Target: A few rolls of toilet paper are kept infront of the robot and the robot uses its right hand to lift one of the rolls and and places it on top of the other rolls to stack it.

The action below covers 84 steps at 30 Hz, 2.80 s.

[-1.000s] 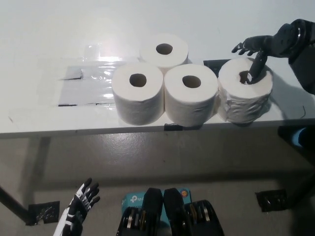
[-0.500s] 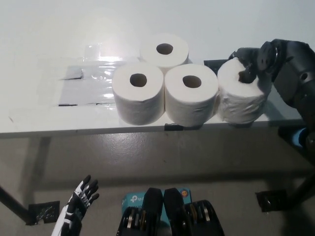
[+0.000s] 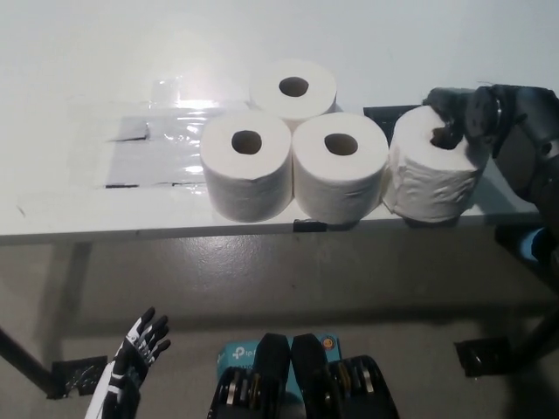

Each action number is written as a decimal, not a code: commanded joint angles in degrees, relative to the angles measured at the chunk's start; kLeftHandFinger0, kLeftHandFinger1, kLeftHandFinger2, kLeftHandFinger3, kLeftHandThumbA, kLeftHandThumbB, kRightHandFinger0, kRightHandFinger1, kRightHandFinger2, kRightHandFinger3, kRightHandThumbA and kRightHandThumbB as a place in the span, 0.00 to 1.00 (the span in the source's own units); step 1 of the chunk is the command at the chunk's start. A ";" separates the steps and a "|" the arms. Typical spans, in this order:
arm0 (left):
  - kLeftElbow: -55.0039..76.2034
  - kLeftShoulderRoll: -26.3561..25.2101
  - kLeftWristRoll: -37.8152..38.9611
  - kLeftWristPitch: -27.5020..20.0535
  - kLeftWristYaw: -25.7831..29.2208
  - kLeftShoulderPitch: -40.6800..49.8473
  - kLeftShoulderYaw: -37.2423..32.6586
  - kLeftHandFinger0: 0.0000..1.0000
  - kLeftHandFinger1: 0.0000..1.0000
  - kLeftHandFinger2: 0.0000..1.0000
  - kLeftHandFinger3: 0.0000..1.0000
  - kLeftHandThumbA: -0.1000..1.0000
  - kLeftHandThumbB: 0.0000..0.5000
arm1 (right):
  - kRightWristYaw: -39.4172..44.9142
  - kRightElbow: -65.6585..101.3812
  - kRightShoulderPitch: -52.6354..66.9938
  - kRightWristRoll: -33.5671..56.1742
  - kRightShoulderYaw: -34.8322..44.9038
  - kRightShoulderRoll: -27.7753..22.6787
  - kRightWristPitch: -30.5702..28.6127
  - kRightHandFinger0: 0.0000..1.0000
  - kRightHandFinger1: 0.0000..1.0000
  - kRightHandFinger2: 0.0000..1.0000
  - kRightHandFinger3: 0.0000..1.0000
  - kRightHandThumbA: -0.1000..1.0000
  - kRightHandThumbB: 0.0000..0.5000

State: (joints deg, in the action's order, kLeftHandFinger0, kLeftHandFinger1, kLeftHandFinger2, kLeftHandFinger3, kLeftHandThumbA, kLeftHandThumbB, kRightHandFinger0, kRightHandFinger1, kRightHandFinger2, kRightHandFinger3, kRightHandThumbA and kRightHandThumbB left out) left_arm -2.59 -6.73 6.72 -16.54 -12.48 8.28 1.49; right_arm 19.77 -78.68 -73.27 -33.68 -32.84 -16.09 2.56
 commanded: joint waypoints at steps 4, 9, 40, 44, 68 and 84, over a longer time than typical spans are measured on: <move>1.33 -0.42 0.85 -1.42 0.51 -0.18 0.71 1.00 1.00 1.00 1.00 1.00 0.53 | -4.03 0.81 0.93 5.44 7.71 -5.49 -1.95 0.04 0.45 0.81 0.91 0.95 0.08; 1.39 -0.39 0.79 -1.65 0.59 -0.13 1.08 1.00 1.00 1.00 1.00 1.00 0.57 | -3.82 0.74 2.43 10.62 14.98 -8.36 -2.65 0.03 0.37 0.68 0.54 1.00 0.10; 0.92 -0.51 1.73 -1.66 0.00 0.84 1.84 1.00 1.00 1.00 1.00 1.00 0.49 | 14.99 0.67 2.53 44.98 64.62 -7.69 11.00 0.00 0.00 0.00 0.00 1.00 0.26; 0.93 -0.58 1.41 -1.44 0.11 0.78 1.72 1.00 1.00 1.00 1.00 1.00 0.50 | 13.04 2.08 -0.50 45.38 63.47 -7.26 14.47 0.00 0.00 0.00 0.00 0.99 0.32; 0.84 -0.74 1.06 -1.14 -0.19 1.15 1.10 1.00 1.00 1.00 1.00 1.00 0.49 | 11.17 24.89 -2.67 39.12 37.68 -0.75 20.80 0.00 0.00 0.00 0.00 0.92 0.15; 0.89 -0.87 0.08 -1.44 0.01 0.94 0.81 1.00 1.00 1.00 1.00 1.00 0.49 | 8.61 15.94 -8.26 35.79 29.93 2.50 16.46 0.00 0.00 0.00 0.00 0.90 0.10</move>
State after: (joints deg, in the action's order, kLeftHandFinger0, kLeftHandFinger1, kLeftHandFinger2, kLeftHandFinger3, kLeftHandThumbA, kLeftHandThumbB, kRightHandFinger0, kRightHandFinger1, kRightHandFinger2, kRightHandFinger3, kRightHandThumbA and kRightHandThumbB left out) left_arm -2.65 -6.85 7.21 -16.58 -12.55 8.91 2.65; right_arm 29.41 -61.56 -75.20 2.42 -2.95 -13.47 22.07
